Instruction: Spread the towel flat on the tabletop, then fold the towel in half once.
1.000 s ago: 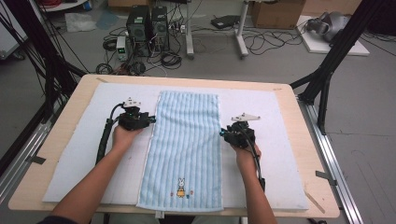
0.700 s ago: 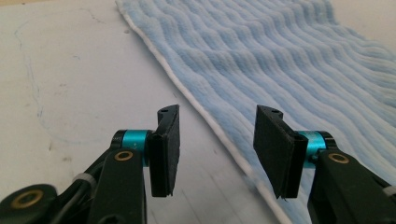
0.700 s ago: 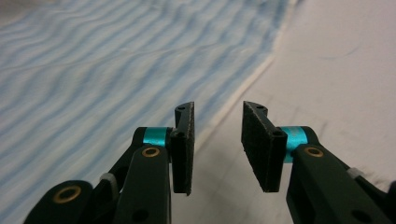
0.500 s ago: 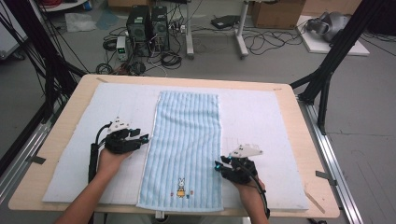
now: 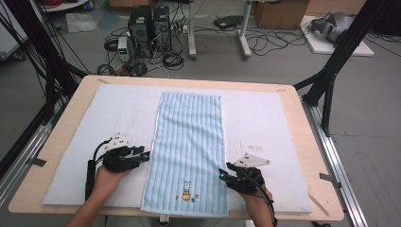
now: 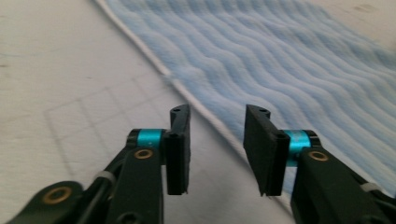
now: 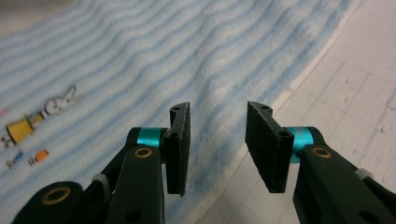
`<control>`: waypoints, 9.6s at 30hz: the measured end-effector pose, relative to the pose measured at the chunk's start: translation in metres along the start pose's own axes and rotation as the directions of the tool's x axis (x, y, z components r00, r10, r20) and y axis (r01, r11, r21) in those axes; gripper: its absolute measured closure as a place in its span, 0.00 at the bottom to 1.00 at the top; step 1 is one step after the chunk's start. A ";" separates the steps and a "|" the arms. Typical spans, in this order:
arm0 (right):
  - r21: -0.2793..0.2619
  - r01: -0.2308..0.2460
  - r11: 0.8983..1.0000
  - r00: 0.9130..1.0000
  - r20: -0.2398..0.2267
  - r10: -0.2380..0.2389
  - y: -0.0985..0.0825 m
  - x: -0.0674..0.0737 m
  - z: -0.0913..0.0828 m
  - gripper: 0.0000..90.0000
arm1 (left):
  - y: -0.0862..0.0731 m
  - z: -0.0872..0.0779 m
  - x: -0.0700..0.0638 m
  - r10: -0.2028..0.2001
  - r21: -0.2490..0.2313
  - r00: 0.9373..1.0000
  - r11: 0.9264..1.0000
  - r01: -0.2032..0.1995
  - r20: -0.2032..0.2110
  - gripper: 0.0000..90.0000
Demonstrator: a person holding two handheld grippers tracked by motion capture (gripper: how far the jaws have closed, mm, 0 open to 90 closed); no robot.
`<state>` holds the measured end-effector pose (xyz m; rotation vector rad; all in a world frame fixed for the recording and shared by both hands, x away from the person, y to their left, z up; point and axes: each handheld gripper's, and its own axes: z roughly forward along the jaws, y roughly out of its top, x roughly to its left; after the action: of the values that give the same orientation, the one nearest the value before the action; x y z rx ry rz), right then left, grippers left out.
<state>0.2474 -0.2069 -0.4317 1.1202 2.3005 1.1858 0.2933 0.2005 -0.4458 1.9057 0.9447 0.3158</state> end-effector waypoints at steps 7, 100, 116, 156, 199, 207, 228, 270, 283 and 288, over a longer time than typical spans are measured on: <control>-0.015 0.011 1.000 0.997 -0.081 -0.012 0.004 0.009 0.008 0.67 | -0.009 0.001 -0.030 0.091 0.038 0.984 0.994 -0.098 0.154 0.86; -0.125 -0.084 0.989 0.981 0.166 0.104 0.019 -0.073 -0.006 0.12 | 0.027 0.001 0.050 -0.066 -0.169 0.997 0.983 0.070 0.026 0.27; -0.106 -0.077 0.991 0.986 0.136 0.091 0.020 -0.070 0.000 0.12 | 0.087 0.031 0.078 -0.137 -0.181 0.990 0.974 0.139 0.023 0.20; -0.120 -0.136 0.983 0.980 0.131 0.151 0.019 -0.075 0.002 0.12 | 0.092 0.127 0.075 0.024 0.129 0.983 0.992 0.000 -0.180 0.94; 0.088 -0.087 0.992 0.987 0.142 0.074 0.119 -0.120 0.144 0.95 | 0.093 0.113 0.100 -0.193 -0.028 0.979 0.981 0.192 -0.064 0.96; 0.041 -0.121 0.992 0.990 0.073 0.118 0.119 -0.118 0.126 0.95 | 0.097 0.095 0.092 -0.170 -0.072 0.985 0.983 0.169 -0.017 0.96; -0.019 -0.042 0.999 0.999 0.028 0.043 0.072 -0.061 0.061 0.93 | 0.057 0.038 0.033 -0.046 -0.102 0.999 0.994 0.048 0.024 0.96; -0.021 -0.122 0.992 0.992 -0.022 0.121 0.027 -0.035 0.031 0.44 | 0.057 0.073 0.058 -0.243 -0.009 0.964 0.970 0.243 -0.111 0.50; -0.017 -0.110 0.994 0.994 -0.026 0.110 0.027 -0.035 0.032 0.42 | 0.054 0.085 0.043 -0.021 0.070 0.982 0.997 0.035 -0.187 0.83; -0.020 -0.120 0.993 0.993 -0.025 0.119 0.026 -0.036 0.033 0.40 | 0.054 0.083 0.044 -0.042 0.062 0.988 0.997 0.052 -0.150 0.97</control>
<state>0.3030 -0.2077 -0.4330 1.2584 2.2598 1.2708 0.3962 0.1657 -0.4503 1.9367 1.1089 0.4075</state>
